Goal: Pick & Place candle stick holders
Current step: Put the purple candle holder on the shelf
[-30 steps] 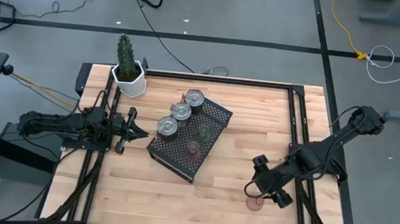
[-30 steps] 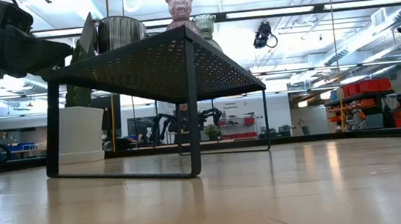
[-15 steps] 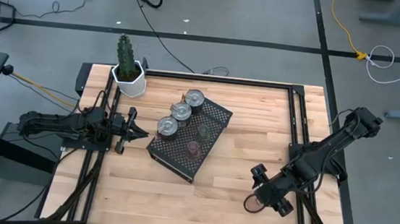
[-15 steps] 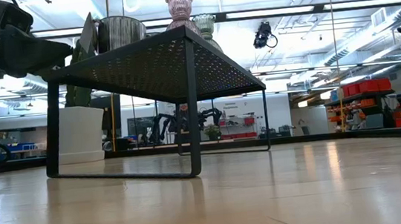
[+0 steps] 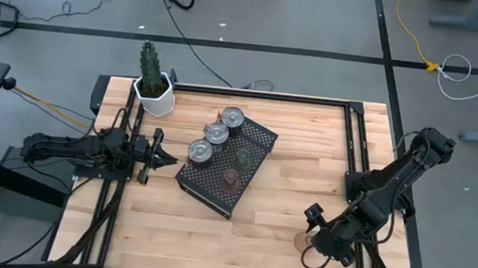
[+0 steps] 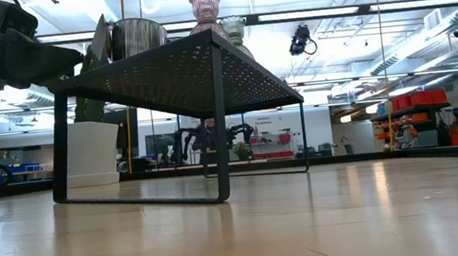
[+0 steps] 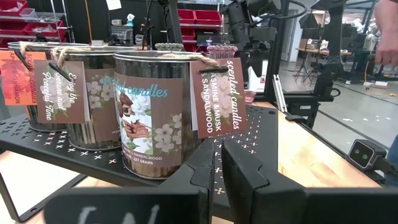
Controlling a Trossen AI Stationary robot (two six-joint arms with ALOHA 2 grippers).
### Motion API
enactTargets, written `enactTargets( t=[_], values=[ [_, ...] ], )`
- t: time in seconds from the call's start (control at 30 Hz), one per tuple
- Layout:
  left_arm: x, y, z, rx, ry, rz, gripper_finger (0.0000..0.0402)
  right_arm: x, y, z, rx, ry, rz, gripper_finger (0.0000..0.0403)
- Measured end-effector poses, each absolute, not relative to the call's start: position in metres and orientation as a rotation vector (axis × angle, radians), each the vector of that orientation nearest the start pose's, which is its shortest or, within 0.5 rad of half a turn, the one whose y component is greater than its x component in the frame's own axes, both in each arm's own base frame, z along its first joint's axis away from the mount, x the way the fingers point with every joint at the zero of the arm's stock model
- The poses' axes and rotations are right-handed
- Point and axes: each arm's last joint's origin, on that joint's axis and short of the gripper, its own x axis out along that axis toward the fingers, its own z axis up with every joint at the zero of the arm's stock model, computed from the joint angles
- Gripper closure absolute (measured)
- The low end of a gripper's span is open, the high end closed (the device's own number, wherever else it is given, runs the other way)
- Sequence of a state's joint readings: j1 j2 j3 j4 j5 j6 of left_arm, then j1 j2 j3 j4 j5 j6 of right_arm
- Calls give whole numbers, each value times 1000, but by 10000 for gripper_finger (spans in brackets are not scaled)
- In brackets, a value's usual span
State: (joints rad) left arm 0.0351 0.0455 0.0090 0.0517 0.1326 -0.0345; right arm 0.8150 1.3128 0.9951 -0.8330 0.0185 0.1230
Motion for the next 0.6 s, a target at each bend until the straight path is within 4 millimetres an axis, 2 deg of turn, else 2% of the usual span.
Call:
enactTargets(
  t=[0.27,0.6],
  values=[
    [100,0,168,-33,-14,-98,367,167,179,249,-381,1121,639,61],
    [100,0,168,-33,-14,-98,367,169,179,245,-367,1138,565,52]
  ],
)
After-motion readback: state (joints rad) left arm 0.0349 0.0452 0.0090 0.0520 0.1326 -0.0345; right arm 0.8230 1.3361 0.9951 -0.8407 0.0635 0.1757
